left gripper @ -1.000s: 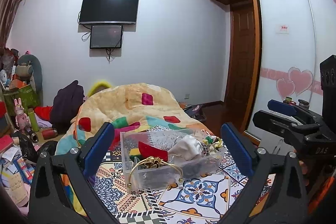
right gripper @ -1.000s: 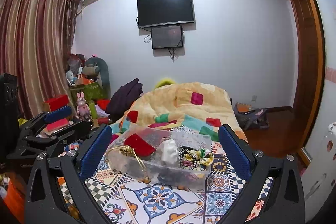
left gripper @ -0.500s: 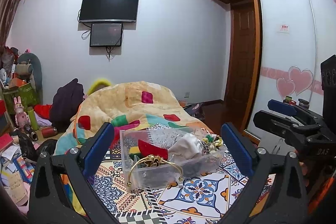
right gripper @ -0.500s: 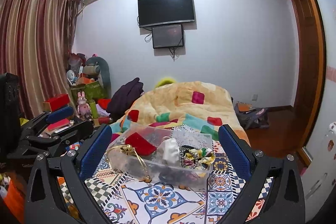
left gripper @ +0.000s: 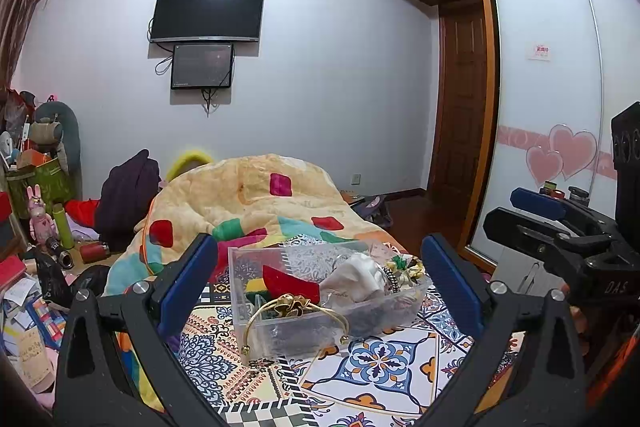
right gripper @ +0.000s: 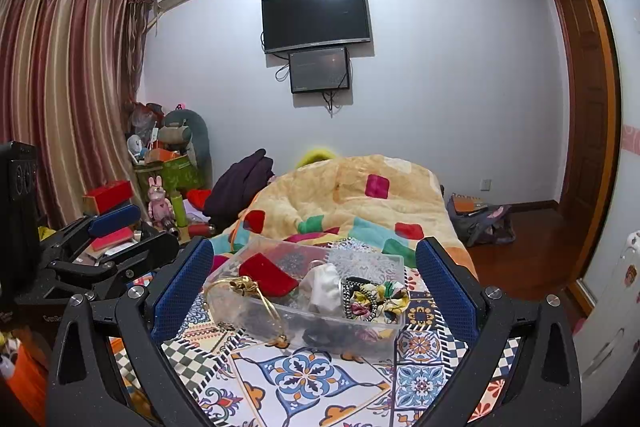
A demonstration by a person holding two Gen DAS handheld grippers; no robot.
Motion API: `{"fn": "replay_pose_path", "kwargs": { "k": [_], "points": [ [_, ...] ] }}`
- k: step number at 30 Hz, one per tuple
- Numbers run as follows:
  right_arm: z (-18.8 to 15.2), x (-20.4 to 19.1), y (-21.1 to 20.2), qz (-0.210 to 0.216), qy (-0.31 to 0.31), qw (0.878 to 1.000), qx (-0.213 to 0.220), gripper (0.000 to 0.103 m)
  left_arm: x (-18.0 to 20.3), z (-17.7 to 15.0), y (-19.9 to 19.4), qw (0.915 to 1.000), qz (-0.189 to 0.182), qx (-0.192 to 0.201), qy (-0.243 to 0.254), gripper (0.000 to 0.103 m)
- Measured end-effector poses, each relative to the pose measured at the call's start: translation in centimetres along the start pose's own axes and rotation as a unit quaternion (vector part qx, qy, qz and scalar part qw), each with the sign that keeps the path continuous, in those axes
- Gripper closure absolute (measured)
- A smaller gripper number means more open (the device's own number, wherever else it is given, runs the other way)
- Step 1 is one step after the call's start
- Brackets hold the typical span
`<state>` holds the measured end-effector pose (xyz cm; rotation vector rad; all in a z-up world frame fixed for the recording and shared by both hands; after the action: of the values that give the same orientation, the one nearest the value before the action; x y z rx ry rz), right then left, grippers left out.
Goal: Organize soft objects
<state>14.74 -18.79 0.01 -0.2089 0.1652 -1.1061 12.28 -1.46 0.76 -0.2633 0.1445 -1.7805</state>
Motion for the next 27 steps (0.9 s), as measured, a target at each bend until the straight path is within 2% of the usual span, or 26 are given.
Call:
{"fn": "replay_pose_path", "kwargs": {
  "k": [27],
  "points": [
    [-0.26, 0.18, 0.31, -0.002, 0.001, 1.000, -0.007, 0.002, -0.31, -0.30, -0.04, 0.9998, -0.008, -0.011, -0.011, 0.000]
  ]
}}
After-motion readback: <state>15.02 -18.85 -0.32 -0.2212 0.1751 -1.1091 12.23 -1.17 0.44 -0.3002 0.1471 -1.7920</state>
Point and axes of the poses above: each gripper's, at about its wrist camera, not at the fingertips, and y roughly the way its jaws point, x to its right, z to its top, the point moved 9 cm from there along y, roughly the way its jaws point, and after that the axes turned 9 degrees about -z, right-handed, at the moved point
